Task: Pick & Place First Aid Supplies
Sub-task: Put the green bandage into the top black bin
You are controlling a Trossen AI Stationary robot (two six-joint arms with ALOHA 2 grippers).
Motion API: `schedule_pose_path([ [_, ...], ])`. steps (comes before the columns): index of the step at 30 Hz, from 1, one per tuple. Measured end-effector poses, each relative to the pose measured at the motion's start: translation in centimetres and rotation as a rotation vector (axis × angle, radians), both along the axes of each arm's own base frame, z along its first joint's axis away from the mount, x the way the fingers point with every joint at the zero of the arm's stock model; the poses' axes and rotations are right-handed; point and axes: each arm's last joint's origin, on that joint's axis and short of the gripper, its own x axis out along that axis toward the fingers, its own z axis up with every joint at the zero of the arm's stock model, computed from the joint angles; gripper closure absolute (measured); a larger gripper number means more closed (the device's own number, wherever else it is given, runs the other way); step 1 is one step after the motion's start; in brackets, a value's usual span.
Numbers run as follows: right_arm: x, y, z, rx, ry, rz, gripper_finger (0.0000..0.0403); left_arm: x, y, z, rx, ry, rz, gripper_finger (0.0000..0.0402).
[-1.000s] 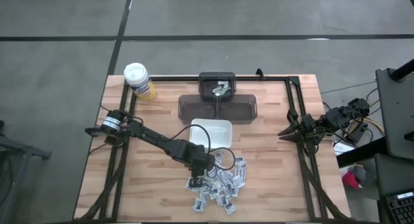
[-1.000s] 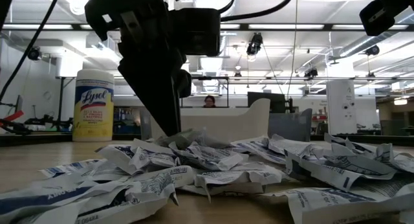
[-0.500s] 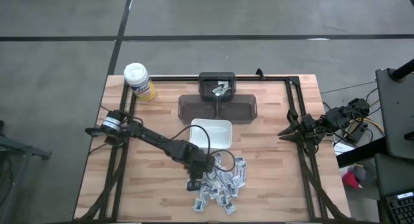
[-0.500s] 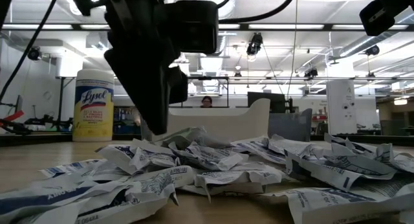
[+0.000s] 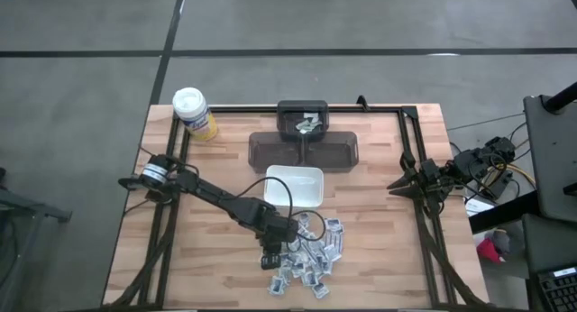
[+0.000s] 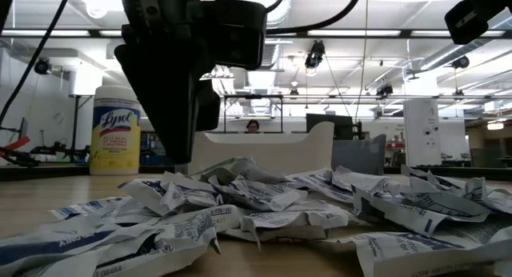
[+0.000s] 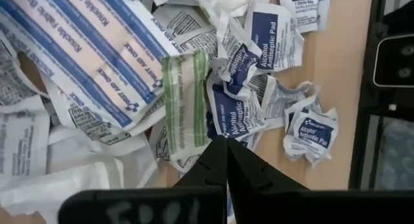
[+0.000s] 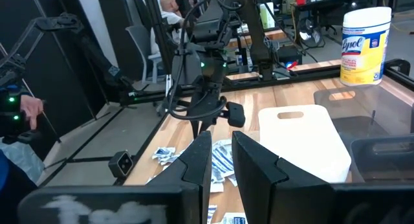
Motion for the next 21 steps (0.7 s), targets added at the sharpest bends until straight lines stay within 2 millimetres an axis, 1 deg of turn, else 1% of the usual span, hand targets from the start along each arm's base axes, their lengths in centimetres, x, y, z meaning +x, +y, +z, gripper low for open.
schedule_pose_path([
  [3,0.0,0.0,0.0,0.0,0.0,0.0,0.0344,0.01,0.0,0.01,-0.012,0.013,0.03,0.0396],
  [5,-0.01,0.0,0.0,0.0,0.0,0.0,0.0344,0.03,-0.01,0.03,-0.023,0.024,0.058,0.0386],
  [12,0.0,0.0,-0.01,0.0,0.0,0.0,0.0344,0.18,-0.05,0.12,-0.074,0.066,0.186,0.0317],
  [15,0.0,0.0,-0.01,0.0,0.0,0.0,0.0344,0.31,-0.04,0.16,-0.093,0.081,0.264,0.0294],
  [18,0.0,0.0,0.0,0.0,0.0,0.0,0.0344,0.4,-0.06,0.21,-0.121,0.1,0.326,0.0284],
  [21,0.0,0.0,0.0,0.0,-0.001,0.0,0.0344,0.4,-0.06,0.21,-0.14,0.121,0.37,0.0283],
])
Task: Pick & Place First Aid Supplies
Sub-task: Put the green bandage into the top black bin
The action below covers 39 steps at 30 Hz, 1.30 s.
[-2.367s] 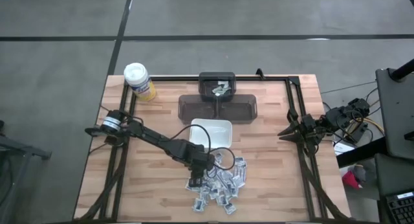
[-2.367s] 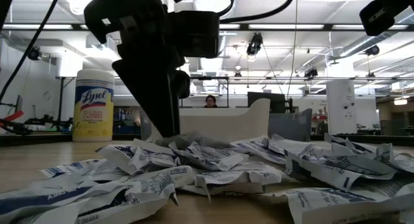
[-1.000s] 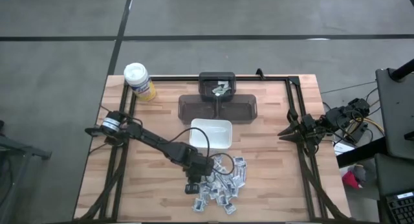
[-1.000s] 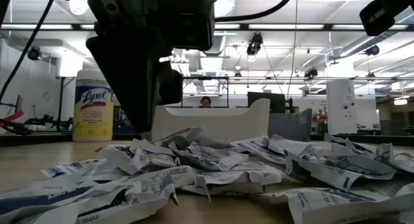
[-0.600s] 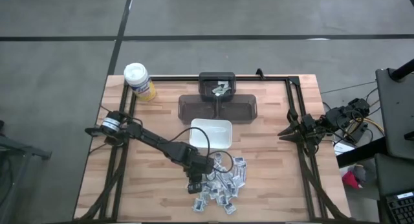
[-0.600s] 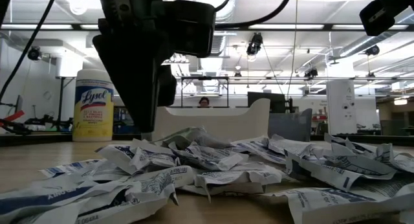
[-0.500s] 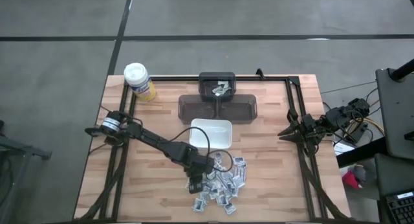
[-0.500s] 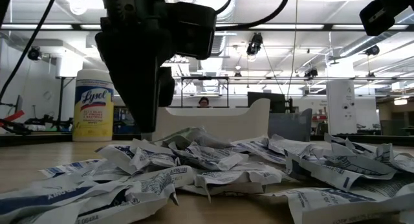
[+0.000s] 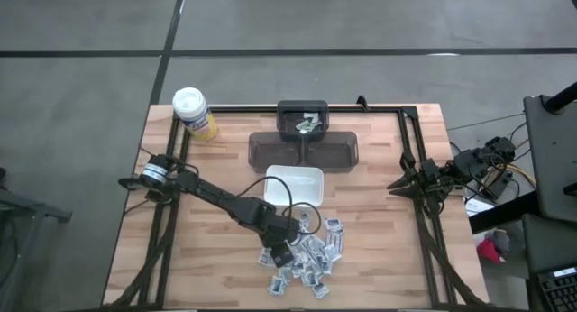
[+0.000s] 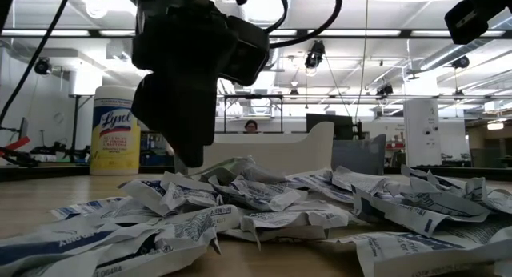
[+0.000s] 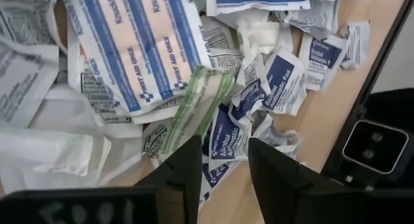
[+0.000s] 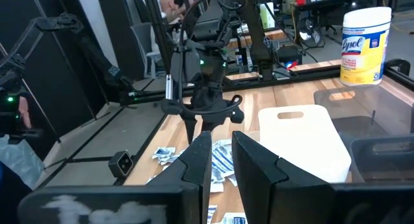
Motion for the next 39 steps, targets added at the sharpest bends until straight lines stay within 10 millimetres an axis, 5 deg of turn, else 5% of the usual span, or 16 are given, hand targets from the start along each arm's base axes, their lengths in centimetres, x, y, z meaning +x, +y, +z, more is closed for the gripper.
schedule_pose_path([
  [12,0.0,0.0,0.0,0.0,0.001,0.0,0.0344,0.3,-0.5,0.3,-0.129,0.062,0.208,0.0282],
  [26,0.0,0.0,0.0,0.0,0.0,0.0,0.0344,-0.8,-4.6,4.1,0.214,0.071,0.288,0.0282],
  [39,0.0,0.0,0.0,0.0,0.0,0.0,0.0344,1.6,-6.3,1.6,0.367,0.165,0.235,0.0282],
])
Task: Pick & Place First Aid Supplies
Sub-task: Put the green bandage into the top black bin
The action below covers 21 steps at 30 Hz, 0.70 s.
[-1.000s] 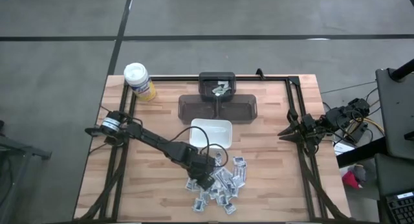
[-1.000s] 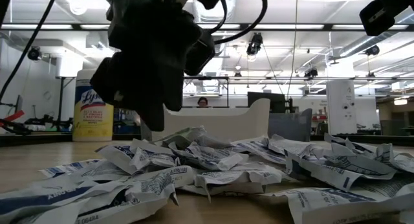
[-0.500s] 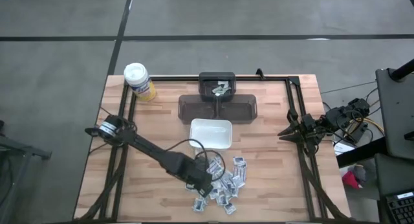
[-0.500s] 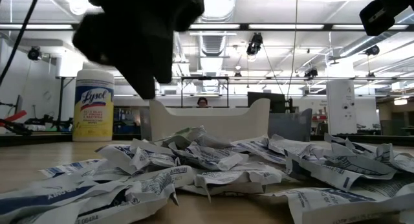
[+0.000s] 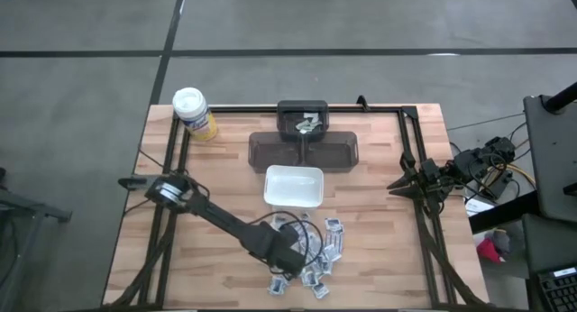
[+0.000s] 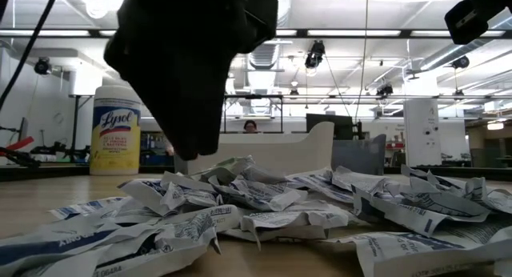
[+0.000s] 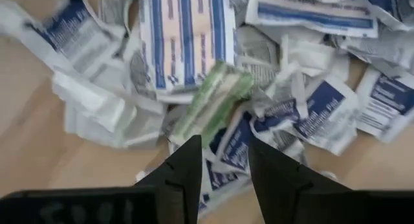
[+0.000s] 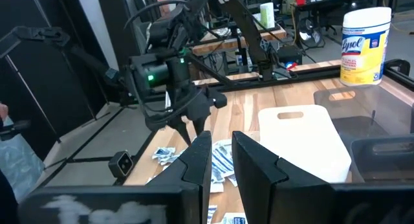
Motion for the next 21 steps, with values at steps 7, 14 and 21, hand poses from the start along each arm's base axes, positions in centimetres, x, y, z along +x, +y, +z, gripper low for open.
schedule_pose_path([
  [7,0.0,0.0,0.02,0.001,-0.002,0.0,0.0344,0.48,-0.17,-0.31,0.045,-0.006,-0.054,0.0282],
  [14,0.0,0.0,0.03,0.002,-0.003,0.0,0.0344,0.39,0.2,-0.15,0.076,0.001,-0.089,0.0282],
  [21,0.0,0.0,0.03,0.002,-0.003,0.0,0.0344,0.57,0.39,-0.13,0.089,-0.005,-0.142,0.0282],
])
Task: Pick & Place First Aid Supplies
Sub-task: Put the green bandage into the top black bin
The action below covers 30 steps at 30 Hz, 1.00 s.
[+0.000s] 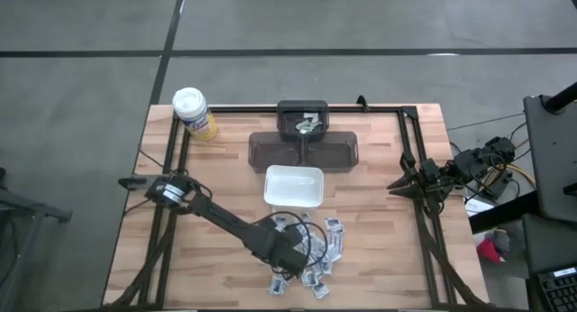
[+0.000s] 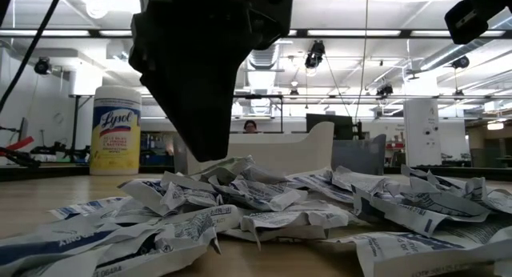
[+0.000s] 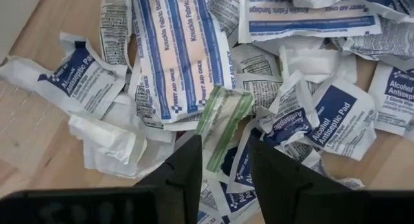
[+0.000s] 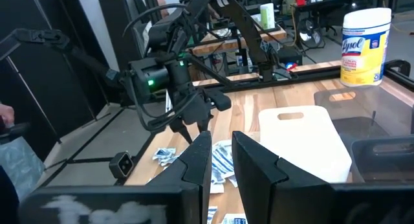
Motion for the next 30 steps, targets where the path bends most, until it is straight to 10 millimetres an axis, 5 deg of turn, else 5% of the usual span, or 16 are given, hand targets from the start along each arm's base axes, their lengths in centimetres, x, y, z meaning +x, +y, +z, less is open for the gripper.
schedule_pose_path([
  [30,0.0,0.0,0.0,0.0,0.0,0.0,0.0344,0.1,-0.3,-1.0,-0.002,0.017,0.002,0.0282],
])
